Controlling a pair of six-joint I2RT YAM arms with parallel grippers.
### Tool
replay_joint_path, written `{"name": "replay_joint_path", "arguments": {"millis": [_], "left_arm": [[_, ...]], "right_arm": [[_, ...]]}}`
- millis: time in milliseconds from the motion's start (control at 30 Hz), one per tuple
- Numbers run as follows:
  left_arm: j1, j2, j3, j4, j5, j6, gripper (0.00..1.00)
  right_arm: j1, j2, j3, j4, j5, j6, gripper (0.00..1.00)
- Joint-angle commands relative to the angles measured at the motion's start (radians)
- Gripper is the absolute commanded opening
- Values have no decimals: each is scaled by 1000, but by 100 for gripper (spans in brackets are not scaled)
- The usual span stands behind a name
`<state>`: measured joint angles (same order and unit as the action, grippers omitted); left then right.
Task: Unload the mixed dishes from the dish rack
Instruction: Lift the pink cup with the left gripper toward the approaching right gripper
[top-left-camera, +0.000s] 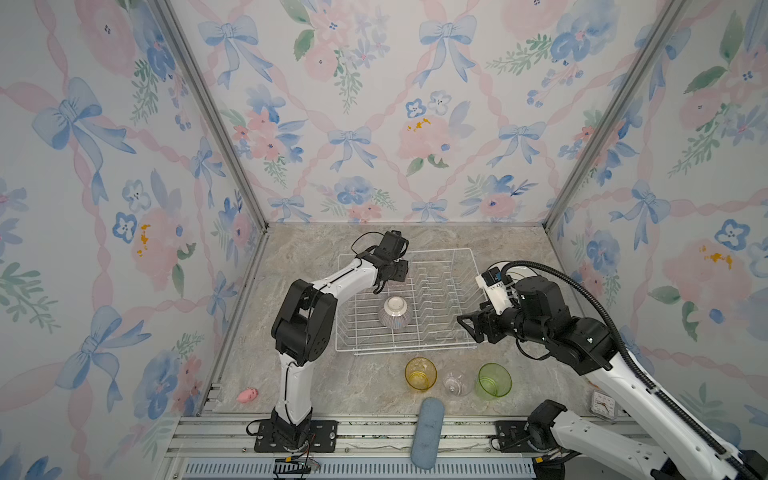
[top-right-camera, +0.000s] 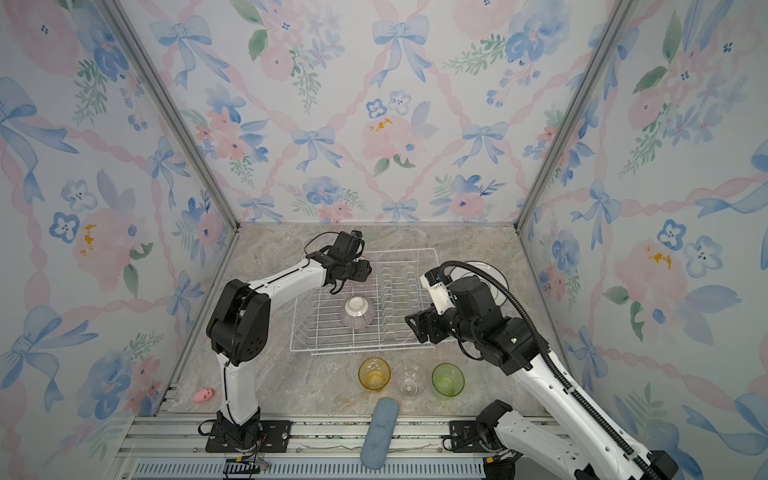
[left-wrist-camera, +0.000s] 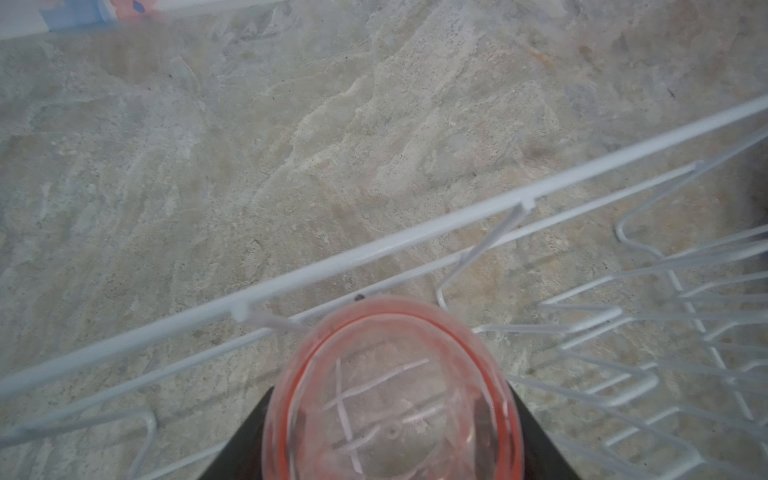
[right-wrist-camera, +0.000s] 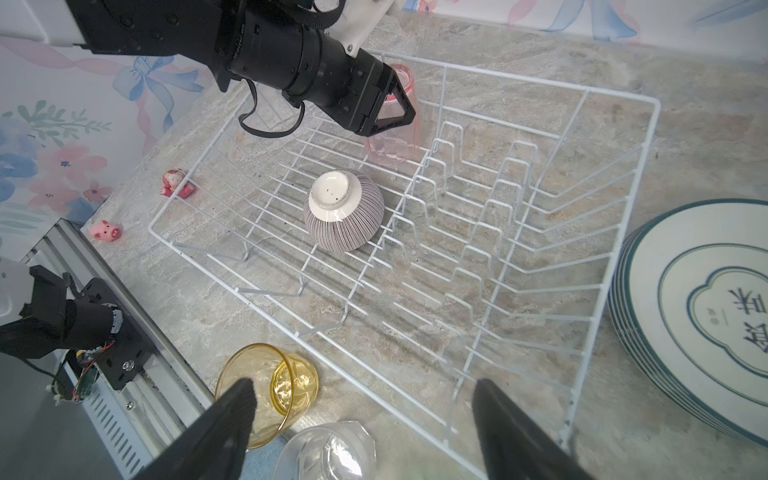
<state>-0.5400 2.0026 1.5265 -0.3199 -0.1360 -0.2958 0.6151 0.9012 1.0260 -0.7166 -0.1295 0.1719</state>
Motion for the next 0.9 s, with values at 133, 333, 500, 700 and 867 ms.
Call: {"name": "replay_joint_path", "arguments": {"millis": [133, 333, 500, 700, 867], "left_arm": [[6, -7, 3, -11, -17, 20, 47], [6, -63, -24, -11, 0, 18, 46], [7, -131, -42, -12, 64, 11, 46], [6, -218, -69, -24, 122, -6, 46], [6, -292, -99, -25, 198, -30, 46]], "right_arm": [[-12, -11, -18, 21, -21, -1, 85], [-14, -16, -35, 46, -27, 16, 85], [-23, -29, -79, 128, -85, 61, 85], [-45, -37, -151, 261, -185, 137, 85], [-90, -41, -233, 423, -307, 236, 84]]}}
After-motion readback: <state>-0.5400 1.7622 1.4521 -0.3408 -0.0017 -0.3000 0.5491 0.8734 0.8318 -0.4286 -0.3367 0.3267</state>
